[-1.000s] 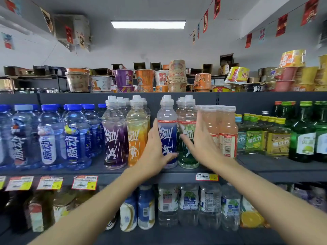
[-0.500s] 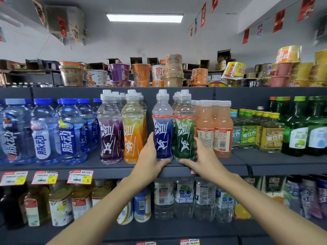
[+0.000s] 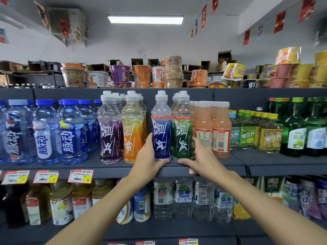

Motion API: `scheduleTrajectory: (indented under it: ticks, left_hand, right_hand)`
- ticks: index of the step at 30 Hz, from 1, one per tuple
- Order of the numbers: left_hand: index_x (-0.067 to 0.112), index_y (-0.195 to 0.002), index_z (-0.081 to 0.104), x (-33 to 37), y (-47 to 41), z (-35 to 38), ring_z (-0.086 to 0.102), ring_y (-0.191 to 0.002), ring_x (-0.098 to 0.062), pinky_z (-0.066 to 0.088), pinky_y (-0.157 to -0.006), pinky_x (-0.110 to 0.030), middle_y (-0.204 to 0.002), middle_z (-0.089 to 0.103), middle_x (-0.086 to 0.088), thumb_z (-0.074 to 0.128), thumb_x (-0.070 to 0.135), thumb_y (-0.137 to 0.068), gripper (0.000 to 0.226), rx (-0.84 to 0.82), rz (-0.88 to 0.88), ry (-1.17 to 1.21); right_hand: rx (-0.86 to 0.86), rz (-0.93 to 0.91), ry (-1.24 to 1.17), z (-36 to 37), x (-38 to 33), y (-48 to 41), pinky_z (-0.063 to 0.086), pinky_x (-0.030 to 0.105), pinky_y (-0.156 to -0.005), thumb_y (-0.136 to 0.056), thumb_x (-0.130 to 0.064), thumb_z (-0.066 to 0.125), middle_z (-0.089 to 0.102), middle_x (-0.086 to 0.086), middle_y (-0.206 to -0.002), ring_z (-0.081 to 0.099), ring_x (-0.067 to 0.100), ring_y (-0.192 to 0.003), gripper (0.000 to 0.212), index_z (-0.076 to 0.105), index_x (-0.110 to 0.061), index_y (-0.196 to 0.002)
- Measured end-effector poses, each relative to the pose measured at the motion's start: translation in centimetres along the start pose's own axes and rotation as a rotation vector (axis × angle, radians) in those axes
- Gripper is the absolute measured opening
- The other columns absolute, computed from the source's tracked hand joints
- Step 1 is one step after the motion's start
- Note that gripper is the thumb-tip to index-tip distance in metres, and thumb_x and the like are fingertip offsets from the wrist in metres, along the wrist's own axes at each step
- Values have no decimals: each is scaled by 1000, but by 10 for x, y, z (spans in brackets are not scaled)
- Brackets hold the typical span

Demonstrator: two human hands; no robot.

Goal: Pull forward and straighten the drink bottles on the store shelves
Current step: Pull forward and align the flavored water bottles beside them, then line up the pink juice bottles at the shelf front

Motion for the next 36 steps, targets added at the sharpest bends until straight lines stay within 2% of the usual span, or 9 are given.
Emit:
scheduleTrajectory:
  ticks: [3, 9, 15, 20, 24, 26, 28, 31, 36]
  left_hand:
    - [32, -150, 23, 1, 0, -1, 49, -118, 5, 39, -102, -17, -129, 47, 21, 88, 30, -74, 100, 12, 6, -35]
    - [41, -143, 23, 1, -2, -1, 46, -107, 12, 31, -83, 7, -124, 48, 21, 90, 32, -71, 98, -11, -14, -79]
    - [27, -149, 20, 1, -3, -5, 62, -110, -9, 38, -81, -4, -131, 62, 0, 89, 39, -69, 106, -29, -47, -195]
    - [15, -150, 24, 17, 11, -7, 50, -128, -18, 44, -102, -26, -142, 50, -6, 88, 43, -70, 107, 86, -66, -318]
    - [0, -135, 45, 63, 30, 13, 46, -122, -28, 44, -102, -33, -130, 46, -14, 86, 36, -73, 83, 276, 206, -549]
    - [-1, -129, 51, 83, 31, 36, 48, -119, -27, 41, -104, -30, -126, 48, -14, 84, 28, -77, 68, 256, 287, -505]
    - [1, -127, 51, 100, 25, 60, 49, -118, -24, 42, -104, -30, -125, 48, -11, 79, 23, -82, 57, 208, 282, -411]
    - [7, -134, 46, 120, 11, 97, 46, -124, -20, 42, -106, -33, -130, 44, -5, 72, 19, -88, 54, 155, 204, -285]
    - [-3, -153, 15, 128, -13, 145, 14, -148, -29, 17, -123, -40, -157, 21, -19, 66, 21, -93, 82, 148, -73, -225]
  right_hand:
    - [6, 9, 26, 0, 2, -2, 51, 36, -100, -69, -65, 78, 54, 5, -142, 59, 18, -119, 112, 19, -18, -152]
    - [-30, -6, 36, -3, 5, -7, 50, 28, -94, -63, -71, 79, 57, 3, -138, 59, 16, -118, 113, 24, -20, -147]
    - [-15, -29, 64, -2, 6, -11, 48, 23, -86, -63, -68, 81, 60, 4, -131, 61, 18, -113, 106, 29, -18, -141]
    - [3, -47, 86, -6, 8, -6, 52, 25, -85, -64, -74, 75, 62, -2, -123, 62, 13, -104, 110, 27, -18, -146]
    - [158, -112, -32, -34, 22, 7, 55, 25, -68, -80, -69, 61, 56, -19, -87, 57, -3, -73, 74, 45, -22, -134]
    - [289, -167, -57, -55, 34, 15, 55, 34, -66, -89, -51, 62, 57, -15, -79, 57, 2, -70, 40, 54, -25, -119]
    - [414, -156, -21, -75, 49, 22, 51, 34, -66, -90, -43, 63, 55, -14, -84, 57, 7, -75, 26, 52, -28, -109]
    - [531, -57, -12, -93, 75, 24, 47, 30, -76, -85, -44, 68, 48, -9, -100, 52, 11, -91, 39, 46, -26, -111]
    - [325, 181, -93, -87, 115, 12, 43, 34, -100, -77, -56, 75, 53, 3, -129, 50, 19, -120, 82, 42, -13, -138]
Point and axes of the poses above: each hand's wrist, its own y-axis away from the middle knuckle, its own z-axis out of the palm, x = y × z, the point moved 5 cm from there along -y, towards the middle knuckle
